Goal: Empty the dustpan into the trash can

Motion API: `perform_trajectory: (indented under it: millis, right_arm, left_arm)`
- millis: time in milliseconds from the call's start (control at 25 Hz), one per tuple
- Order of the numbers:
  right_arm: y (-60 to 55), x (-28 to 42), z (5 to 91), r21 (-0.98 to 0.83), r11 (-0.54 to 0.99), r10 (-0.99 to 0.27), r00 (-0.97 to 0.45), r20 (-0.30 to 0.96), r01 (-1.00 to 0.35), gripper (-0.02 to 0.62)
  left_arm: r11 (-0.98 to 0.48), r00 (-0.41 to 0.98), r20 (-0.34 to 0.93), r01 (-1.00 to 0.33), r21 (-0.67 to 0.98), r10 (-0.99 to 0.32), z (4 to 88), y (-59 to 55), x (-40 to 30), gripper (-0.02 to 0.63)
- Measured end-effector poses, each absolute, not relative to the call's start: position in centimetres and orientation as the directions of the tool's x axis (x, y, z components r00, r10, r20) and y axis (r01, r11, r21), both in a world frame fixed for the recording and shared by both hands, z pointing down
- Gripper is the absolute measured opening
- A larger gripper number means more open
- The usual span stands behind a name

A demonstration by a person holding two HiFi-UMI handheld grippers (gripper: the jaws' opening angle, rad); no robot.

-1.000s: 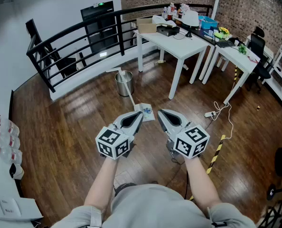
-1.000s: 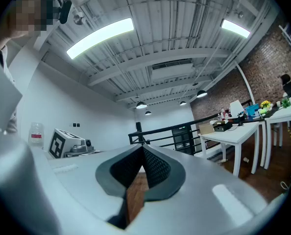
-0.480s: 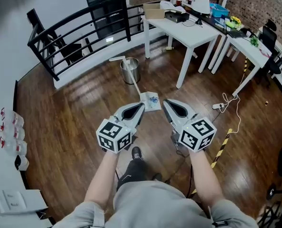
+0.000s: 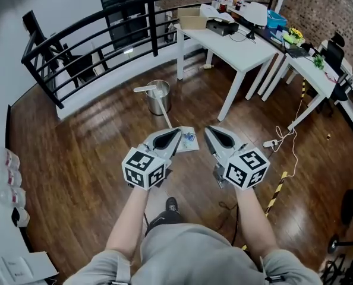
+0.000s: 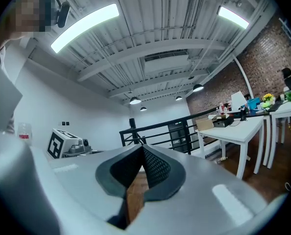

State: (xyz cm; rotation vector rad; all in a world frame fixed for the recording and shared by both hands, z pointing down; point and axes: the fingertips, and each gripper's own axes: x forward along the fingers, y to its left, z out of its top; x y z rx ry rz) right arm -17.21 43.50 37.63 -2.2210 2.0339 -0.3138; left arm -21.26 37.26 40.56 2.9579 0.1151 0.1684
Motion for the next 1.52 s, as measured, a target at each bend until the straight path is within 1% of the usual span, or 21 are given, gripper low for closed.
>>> perform_trajectory:
  millis: [280,480,680,800,920,1240,1400,1520]
  right_arm:
    - [37.1,-14.2,36.7,-0.2,-0.134,-0.989,0.116,0.096,-0.971,-0.002]
    - [34.5,-11.9,37.6,-0.208,-0.137,-0.986,0.114,0.118,-0.969,-0.002]
    - [30.9,-9.4,38.9,-0.223,-0.106,-0.988,0.077,0.134,-0.969,-0.002]
    - [28.2,-7.1,39.5,-0.225,-0.068,-0.99,0.038,0.133,-0.972,-0.002]
    - [25.5,-4.3,39.1,-0.217,-0.019,-0.994,-0.004,0.107,-0.976,-0.002]
    - [20.2,1.5,39.6,-0.109,0.116,-0.985,-0.128,0.119,-0.987,-0.002]
    - [18.0,3.0,40.7,-0.1,0.151,-0.981,-0.162,0.104,-0.983,-0.002]
    - [16.9,2.7,41.5,-0.107,0.166,-0.977,-0.179,0.12,-0.98,-0.002]
  left_arm:
    - [-0.969,0.983,0.134,0.092,0.23,0.125,42.3,31.2,-18.3,0.005]
    - [-0.97,0.985,0.138,0.073,0.232,0.107,43.2,28.1,-16.1,0.005]
    - [-0.973,0.981,0.179,0.029,0.228,0.071,44.8,24.4,-13.7,0.005]
    - [-0.978,0.979,0.199,0.003,0.21,0.046,45.9,22.3,-12.0,0.005]
    - [-0.983,0.977,0.211,-0.026,0.182,0.013,47.0,20.3,-9.6,0.005]
    - [-0.981,0.961,0.267,-0.118,0.156,-0.073,49.6,16.8,-4.4,0.005]
    - [-0.976,0.95,0.291,-0.163,0.142,-0.116,50.8,14.8,-3.1,0.005]
    - [-0.971,0.94,0.316,-0.186,0.152,-0.131,52.0,13.7,-3.7,0.006]
